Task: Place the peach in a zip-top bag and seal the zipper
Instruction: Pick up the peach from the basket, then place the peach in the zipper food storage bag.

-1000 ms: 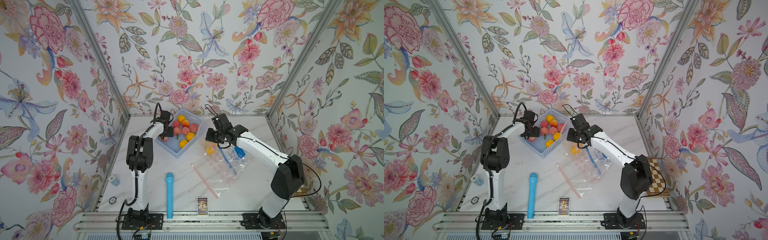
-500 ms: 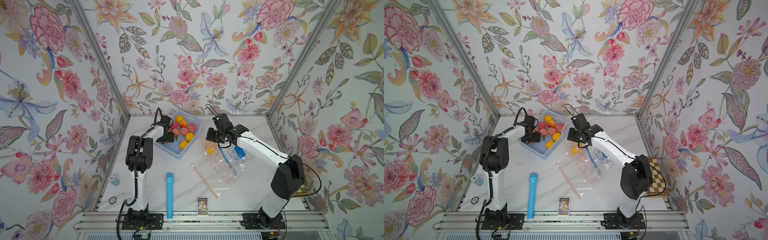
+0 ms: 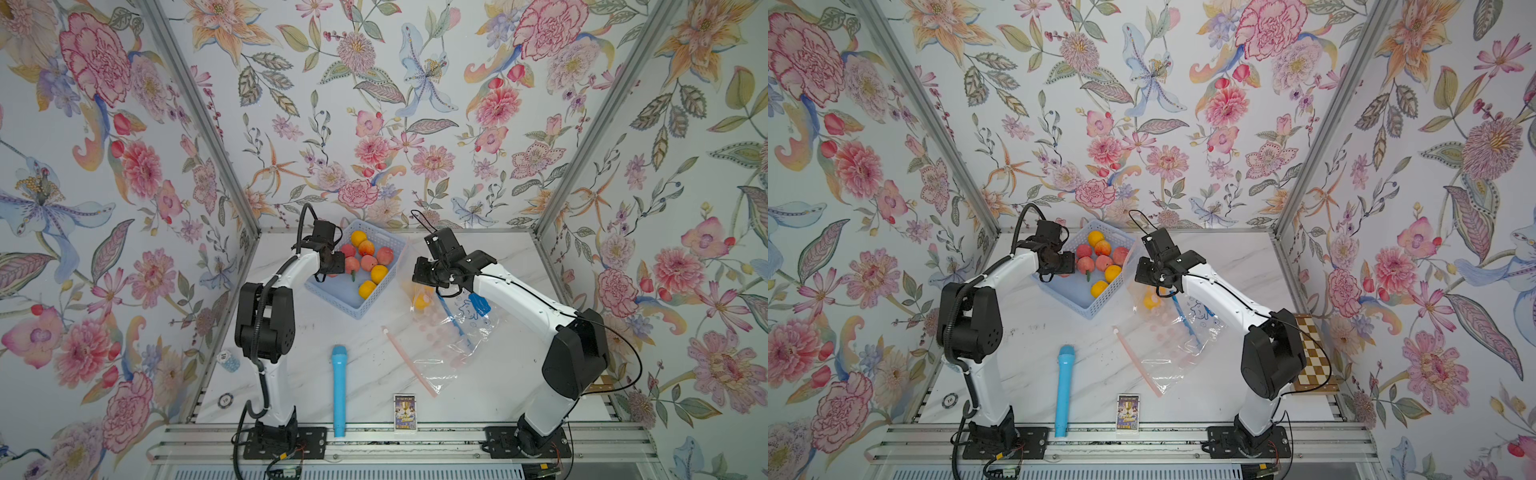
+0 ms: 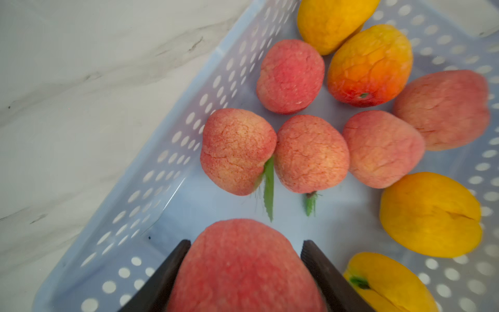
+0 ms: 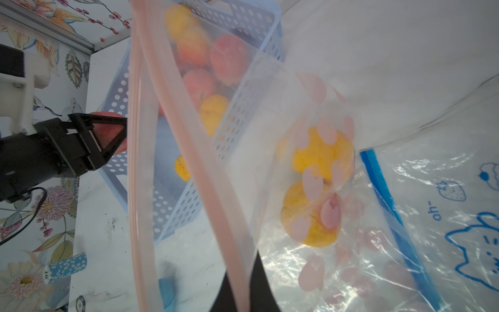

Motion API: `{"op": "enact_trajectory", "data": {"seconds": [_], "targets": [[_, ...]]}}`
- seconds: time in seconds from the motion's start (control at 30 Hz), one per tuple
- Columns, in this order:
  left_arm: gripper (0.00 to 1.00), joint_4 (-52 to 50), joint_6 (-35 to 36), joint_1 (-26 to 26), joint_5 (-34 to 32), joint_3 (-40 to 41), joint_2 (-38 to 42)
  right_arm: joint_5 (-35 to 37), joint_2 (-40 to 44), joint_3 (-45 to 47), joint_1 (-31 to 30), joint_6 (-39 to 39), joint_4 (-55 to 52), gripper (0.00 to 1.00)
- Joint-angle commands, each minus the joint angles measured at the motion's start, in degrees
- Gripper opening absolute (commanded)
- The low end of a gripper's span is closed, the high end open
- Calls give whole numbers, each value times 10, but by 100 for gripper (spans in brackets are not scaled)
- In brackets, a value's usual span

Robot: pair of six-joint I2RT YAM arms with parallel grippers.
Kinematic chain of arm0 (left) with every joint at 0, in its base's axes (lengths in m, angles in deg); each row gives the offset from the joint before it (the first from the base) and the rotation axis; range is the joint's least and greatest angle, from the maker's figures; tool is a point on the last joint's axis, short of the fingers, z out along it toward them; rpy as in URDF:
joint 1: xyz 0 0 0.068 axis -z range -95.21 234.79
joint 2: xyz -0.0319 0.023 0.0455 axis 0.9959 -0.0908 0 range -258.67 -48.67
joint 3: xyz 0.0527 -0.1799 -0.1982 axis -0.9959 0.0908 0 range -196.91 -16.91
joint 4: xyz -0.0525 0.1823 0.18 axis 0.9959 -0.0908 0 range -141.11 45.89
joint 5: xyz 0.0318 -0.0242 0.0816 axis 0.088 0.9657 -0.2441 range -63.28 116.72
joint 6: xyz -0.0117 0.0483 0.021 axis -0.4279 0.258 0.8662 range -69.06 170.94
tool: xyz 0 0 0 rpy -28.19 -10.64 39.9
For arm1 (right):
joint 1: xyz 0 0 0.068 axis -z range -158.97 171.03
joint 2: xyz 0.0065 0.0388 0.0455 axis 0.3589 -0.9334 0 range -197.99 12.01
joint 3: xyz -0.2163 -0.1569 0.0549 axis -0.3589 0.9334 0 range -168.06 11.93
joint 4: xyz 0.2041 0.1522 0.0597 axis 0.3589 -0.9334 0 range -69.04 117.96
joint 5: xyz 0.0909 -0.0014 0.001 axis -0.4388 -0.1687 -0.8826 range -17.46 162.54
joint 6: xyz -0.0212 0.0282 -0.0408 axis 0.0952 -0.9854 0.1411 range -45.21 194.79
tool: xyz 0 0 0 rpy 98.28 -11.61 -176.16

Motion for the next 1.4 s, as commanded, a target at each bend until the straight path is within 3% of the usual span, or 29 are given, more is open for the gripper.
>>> {"op": "enact_trajectory", "data": {"seconds": [0.0,0.47,0.67,1.0,1.37], "targets": [[58,40,-25,14,42,28,62,6,16,12,1,0,5,0],[54,190,-119,77,166,141,243,3,14,10,1,3,5,0],[54,270,-167,111,194,166,278,-3,16,8,-2,7,13,0],[53,335,-200,183,228,164,231,-13,21,11,-8,12,26,0],[54,320,-198,213,215,165,160,-13,28,12,-12,10,30,0]]}}
